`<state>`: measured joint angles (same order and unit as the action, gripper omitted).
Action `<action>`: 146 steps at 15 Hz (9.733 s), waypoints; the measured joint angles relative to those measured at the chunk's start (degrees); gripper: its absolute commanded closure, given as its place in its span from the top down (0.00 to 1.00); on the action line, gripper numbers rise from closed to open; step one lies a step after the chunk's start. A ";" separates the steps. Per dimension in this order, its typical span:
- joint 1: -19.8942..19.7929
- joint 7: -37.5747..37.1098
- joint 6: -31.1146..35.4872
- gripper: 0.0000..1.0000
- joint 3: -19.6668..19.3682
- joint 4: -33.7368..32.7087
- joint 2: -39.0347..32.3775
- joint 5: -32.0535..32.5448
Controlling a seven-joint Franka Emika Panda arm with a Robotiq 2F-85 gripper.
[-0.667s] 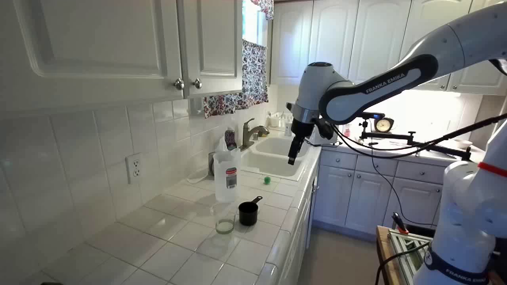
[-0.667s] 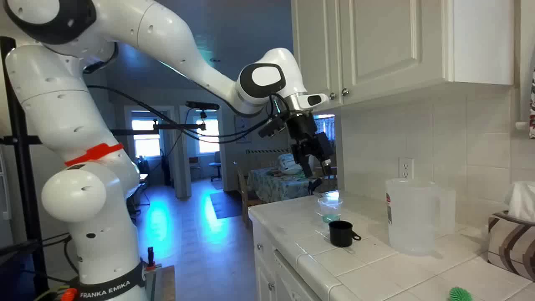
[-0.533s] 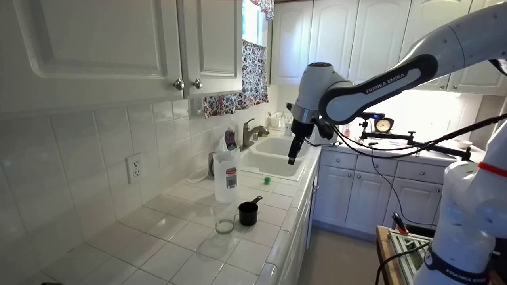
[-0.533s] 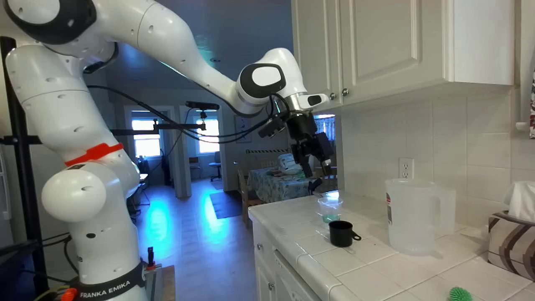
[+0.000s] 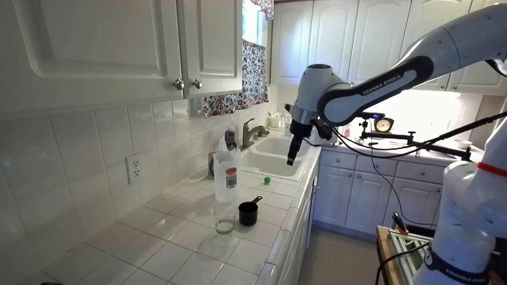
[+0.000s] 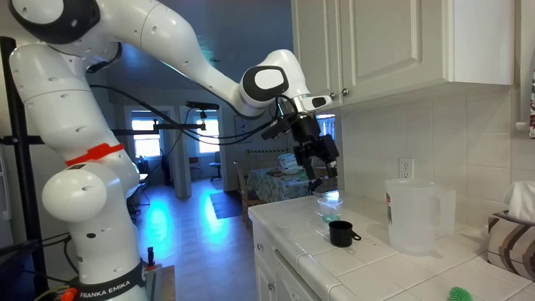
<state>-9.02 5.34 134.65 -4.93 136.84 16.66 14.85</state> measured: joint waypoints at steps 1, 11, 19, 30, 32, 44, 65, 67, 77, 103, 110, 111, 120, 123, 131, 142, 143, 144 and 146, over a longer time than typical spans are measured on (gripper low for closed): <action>0.31 3.01 2.35 1.00 -0.65 -0.29 -1.41 -0.03; 4.81 32.97 14.40 1.00 -3.35 -1.80 -11.83 -12.01; 4.81 33.89 14.40 1.00 -3.48 -1.93 -11.93 -12.02; 4.81 37.62 17.54 1.00 -3.38 -1.91 -12.23 -12.06; 4.80 42.94 20.69 1.00 -3.61 -1.90 -12.84 -12.98; 3.45 71.53 16.07 1.00 -4.56 -4.69 -18.31 -26.26; 0.05 79.17 15.10 1.00 1.25 -14.52 -33.32 -18.40; -0.48 79.19 15.52 0.98 2.01 -14.89 -34.03 -18.40; -1.02 79.19 16.21 0.35 3.67 -16.49 -36.38 -18.40; -2.20 78.81 22.22 0.06 4.32 -17.64 -31.56 -14.71; -0.97 76.94 23.11 0.06 4.26 -17.64 -28.74 -10.38; -0.72 76.71 23.16 0.06 4.26 -17.64 -28.46 -9.79; 0.72 74.94 24.31 0.25 4.27 -17.64 -27.33 -7.49; 0.72 74.93 24.31 0.06 4.27 -17.64 -27.31 -7.49; 2.14 72.58 25.47 0.06 4.22 -17.60 -27.29 -2.40; 4.16 65.84 30.55 0.06 1.59 -17.47 -26.99 13.05; 4.35 65.73 30.85 0.06 1.57 -17.45 -26.99 13.64; 4.53 65.68 31.17 0.06 1.57 -17.43 -26.99 14.08; 4.90 64.77 32.08 0.06 1.46 -17.43 -26.94 16.32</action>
<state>-4.12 70.11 166.73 -3.48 119.41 -10.29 31.17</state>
